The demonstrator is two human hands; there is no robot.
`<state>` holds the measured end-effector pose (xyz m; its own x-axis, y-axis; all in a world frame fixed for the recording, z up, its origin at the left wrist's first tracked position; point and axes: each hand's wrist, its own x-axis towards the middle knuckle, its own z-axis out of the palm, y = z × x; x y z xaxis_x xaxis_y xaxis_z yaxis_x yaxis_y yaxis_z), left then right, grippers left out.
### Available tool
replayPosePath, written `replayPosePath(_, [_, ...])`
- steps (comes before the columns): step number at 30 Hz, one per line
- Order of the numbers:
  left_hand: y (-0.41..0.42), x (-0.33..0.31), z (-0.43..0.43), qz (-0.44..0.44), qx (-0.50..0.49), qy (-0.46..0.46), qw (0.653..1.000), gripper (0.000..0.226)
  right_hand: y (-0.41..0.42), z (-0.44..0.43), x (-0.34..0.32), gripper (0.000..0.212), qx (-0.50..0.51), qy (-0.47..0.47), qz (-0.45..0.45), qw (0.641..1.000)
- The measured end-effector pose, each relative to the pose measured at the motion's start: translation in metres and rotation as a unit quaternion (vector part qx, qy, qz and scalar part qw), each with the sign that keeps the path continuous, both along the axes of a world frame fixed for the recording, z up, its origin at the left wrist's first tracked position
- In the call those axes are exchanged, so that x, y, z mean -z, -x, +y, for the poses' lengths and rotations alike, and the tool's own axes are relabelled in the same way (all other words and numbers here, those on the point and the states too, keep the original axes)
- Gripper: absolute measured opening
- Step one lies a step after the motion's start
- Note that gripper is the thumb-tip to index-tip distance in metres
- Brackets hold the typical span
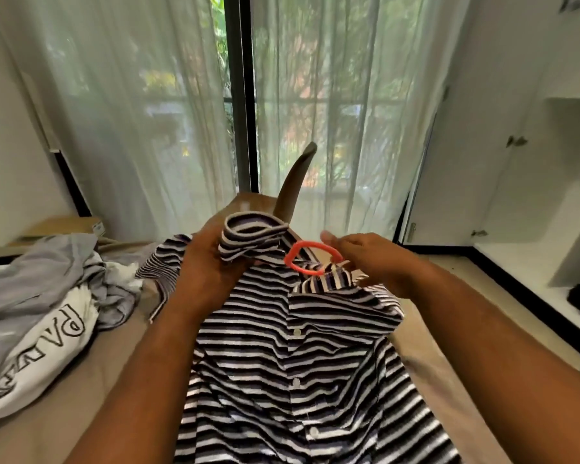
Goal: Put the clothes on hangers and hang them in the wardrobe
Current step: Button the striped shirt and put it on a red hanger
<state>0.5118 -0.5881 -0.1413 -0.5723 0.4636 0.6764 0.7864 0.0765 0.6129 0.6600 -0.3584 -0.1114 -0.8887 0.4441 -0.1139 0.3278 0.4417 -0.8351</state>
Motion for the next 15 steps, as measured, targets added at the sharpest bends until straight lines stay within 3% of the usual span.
replayPosePath(3, [-0.021, -0.006, -0.007, 0.021, 0.018, -0.022, 0.999, 0.042, -0.004, -0.003, -0.004, 0.07, 0.001, 0.004, -0.072, 0.997])
replayPosePath(6, [-0.033, -0.01, -0.011, 0.029, 0.014, -0.027, 0.999, 0.042, -0.004, -0.005, 0.008, 0.024, 0.015, 0.017, -0.096, 0.995])
replayPosePath(7, [-0.034, -0.009, -0.012, 0.032, 0.003, -0.017, 0.999, 0.044, -0.007, -0.008, 0.008, 0.014, 0.018, 0.005, -0.081, 0.997])
replayPosePath(12, [-0.029, -0.003, -0.021, 0.005, -0.087, 0.027, 0.996, 0.055, -0.024, -0.016, -0.022, 0.014, 0.076, -0.055, 0.117, 0.989])
replayPosePath(15, [-0.027, -0.004, -0.021, -0.015, -0.13, 0.028, 0.991, 0.052, -0.033, -0.024, -0.04, 0.013, 0.082, -0.044, 0.202, 0.975])
